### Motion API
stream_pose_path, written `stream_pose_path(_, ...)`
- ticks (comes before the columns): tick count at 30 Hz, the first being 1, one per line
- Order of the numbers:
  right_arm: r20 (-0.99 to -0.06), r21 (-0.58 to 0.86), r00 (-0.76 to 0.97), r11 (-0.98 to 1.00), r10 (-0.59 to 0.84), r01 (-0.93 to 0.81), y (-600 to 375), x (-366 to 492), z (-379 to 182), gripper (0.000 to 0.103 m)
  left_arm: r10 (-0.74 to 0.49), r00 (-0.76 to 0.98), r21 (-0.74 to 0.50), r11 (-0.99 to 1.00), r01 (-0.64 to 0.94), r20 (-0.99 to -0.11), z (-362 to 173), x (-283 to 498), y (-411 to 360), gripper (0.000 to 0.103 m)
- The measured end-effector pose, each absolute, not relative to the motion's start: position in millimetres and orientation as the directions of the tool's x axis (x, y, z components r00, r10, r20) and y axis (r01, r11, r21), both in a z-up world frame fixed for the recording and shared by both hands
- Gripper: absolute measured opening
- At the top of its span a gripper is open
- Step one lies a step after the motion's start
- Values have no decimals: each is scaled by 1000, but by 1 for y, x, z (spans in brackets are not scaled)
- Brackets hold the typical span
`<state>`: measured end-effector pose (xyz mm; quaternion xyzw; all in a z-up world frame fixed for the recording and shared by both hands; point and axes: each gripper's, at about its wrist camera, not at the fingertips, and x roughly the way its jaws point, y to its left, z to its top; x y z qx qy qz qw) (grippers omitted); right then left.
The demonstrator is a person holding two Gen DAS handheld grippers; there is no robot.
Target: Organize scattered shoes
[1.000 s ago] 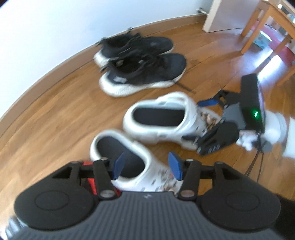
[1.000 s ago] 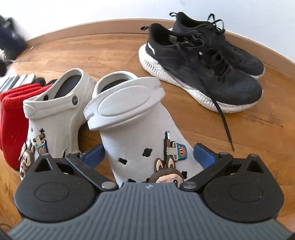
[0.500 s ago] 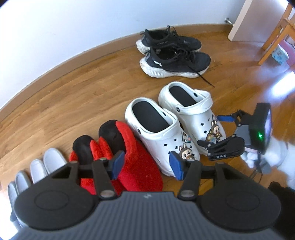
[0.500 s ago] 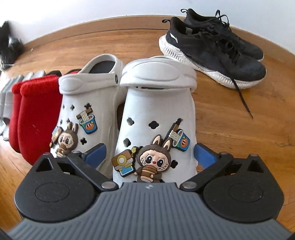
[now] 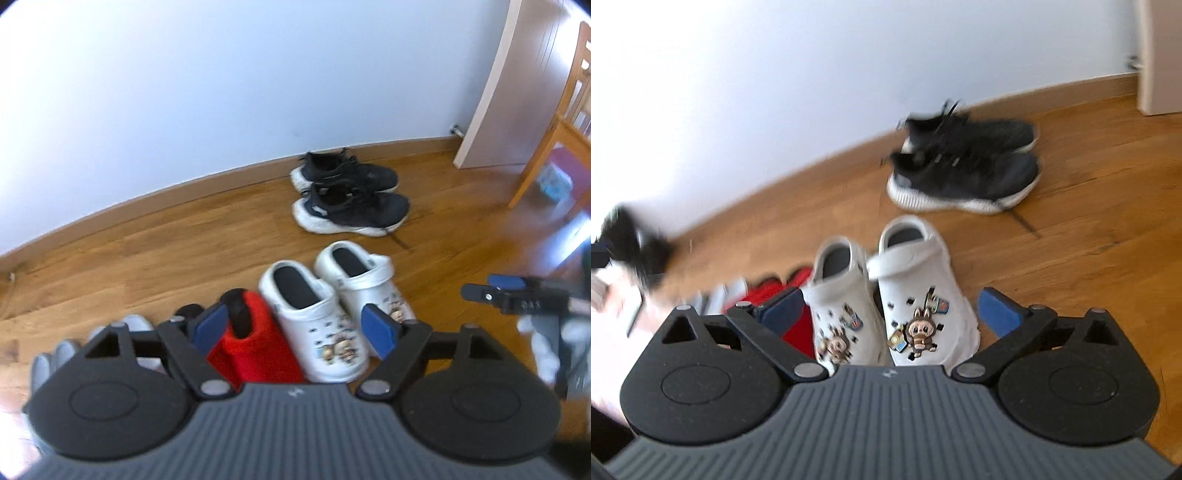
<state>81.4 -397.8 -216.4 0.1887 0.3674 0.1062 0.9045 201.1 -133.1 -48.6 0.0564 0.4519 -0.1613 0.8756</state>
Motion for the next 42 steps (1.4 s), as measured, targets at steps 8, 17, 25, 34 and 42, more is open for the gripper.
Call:
stream_pose_path(8,-596,465,762,882,251,74,-419,64,-251,102,-264,541,-73,935,348,-798,-95,305,-208,91)
stream_pose_path(17,-626,512,711,856,321,65,-420,66,-309,102,-178,450,-20,942,334,-875,-243,455,-316,91)
stream_pose_path(25,-732,432,629,892,261,132,-432,49,-342,102,-98,543,222,841,493,-834,-309,465,-358,77)
stream_pose_path(34,-742,461,614,870,269,177,-440,48,-351,102,-223,444,163,716,679,-868,-297,444,-347,7)
stream_pose_path(42,-738,484,609,858,293,174,-439,48,-358,102,-316,362,178,485,856,-877,-287,375,-349,6)
